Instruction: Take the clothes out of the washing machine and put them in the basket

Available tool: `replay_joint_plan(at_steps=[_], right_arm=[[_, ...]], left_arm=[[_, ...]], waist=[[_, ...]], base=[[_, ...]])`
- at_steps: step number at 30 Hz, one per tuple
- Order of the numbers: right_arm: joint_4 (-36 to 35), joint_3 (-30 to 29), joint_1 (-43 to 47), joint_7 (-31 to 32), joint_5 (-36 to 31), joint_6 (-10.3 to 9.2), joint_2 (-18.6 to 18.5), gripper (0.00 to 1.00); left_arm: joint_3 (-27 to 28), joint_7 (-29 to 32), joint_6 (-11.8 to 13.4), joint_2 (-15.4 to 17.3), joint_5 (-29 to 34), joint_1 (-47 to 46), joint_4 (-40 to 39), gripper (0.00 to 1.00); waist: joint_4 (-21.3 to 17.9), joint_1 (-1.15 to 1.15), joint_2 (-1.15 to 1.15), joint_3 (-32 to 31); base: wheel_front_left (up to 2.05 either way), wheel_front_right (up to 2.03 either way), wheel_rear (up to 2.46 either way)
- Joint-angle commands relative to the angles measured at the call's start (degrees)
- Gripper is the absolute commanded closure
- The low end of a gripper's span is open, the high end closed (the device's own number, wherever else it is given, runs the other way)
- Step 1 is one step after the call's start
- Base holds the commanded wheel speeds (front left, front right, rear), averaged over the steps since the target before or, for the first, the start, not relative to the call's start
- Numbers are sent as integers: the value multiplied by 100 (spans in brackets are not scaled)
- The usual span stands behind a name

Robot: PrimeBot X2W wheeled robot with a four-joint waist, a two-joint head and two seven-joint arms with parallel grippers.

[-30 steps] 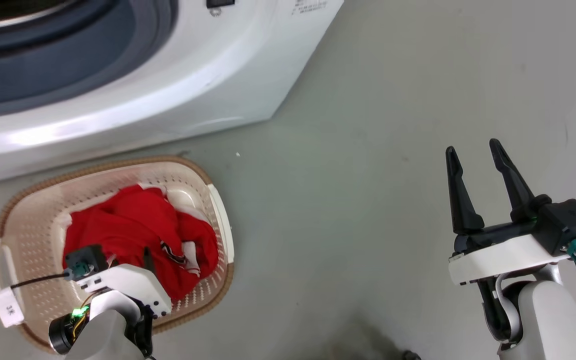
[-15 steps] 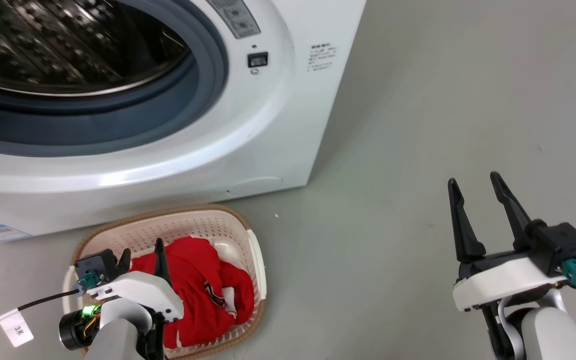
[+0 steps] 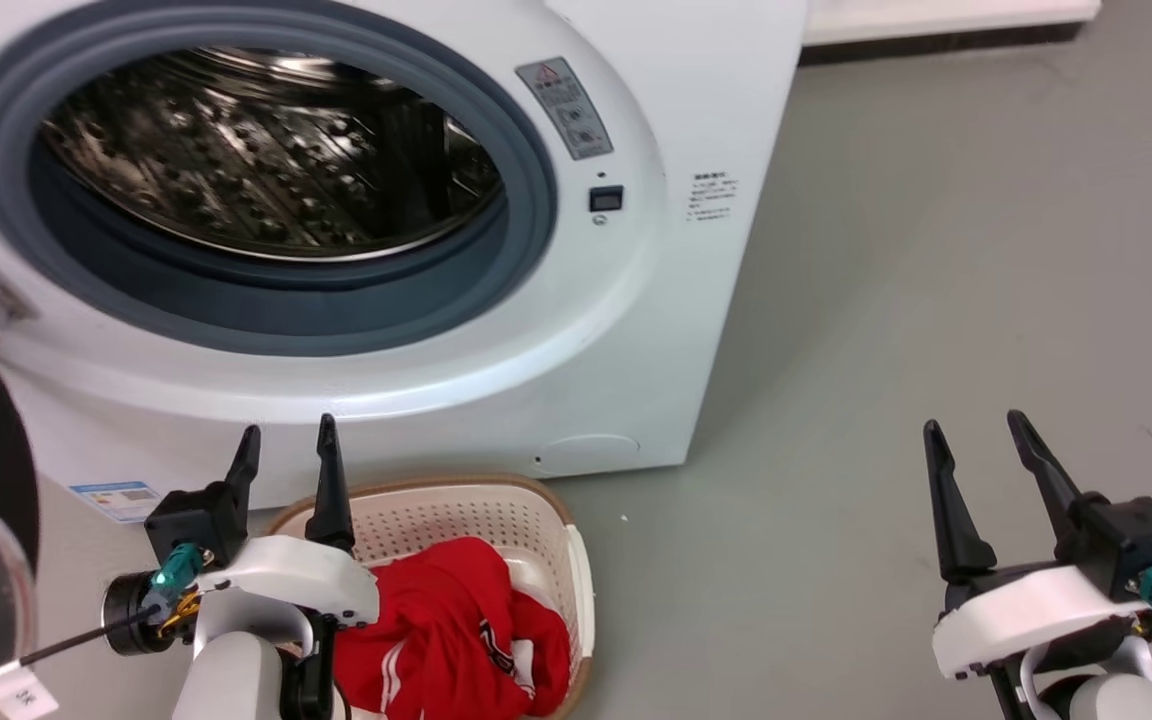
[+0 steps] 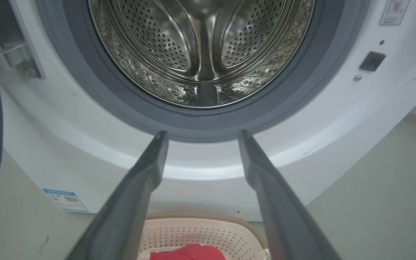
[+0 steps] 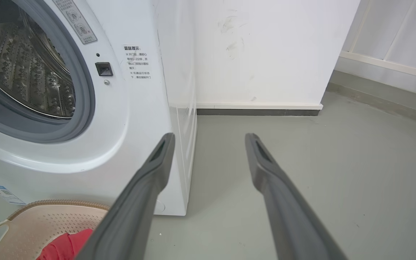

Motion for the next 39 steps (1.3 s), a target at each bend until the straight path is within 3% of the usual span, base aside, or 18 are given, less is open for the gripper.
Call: replay_joint_plan(at_steps=[1,11,20,39], right_arm=[[-46,-26,113,38,-57,-4,-2,0],[-246,-175,468,264,-208,-4,-2,0],[-424,-194,800,385,-293,-4,-2,0],[-560,-117,1000,479,-235,-4,-2,0]], left_arm=[[-54,-14,40,-15,60,147,-233,0],[-375,-6,191,26,404,795,-1430,0],[-542,549,319,160,603,1646,-2295,0],[-530,966,496,252,526,2016,-2883,0]], waist=[[180,1,0,-211],[533,1,0,-741],[631,1,0,-1070],[655,1,0,-1216]], base=[[0,0,0],[0,0,0],[0,0,0],[0,0,0]])
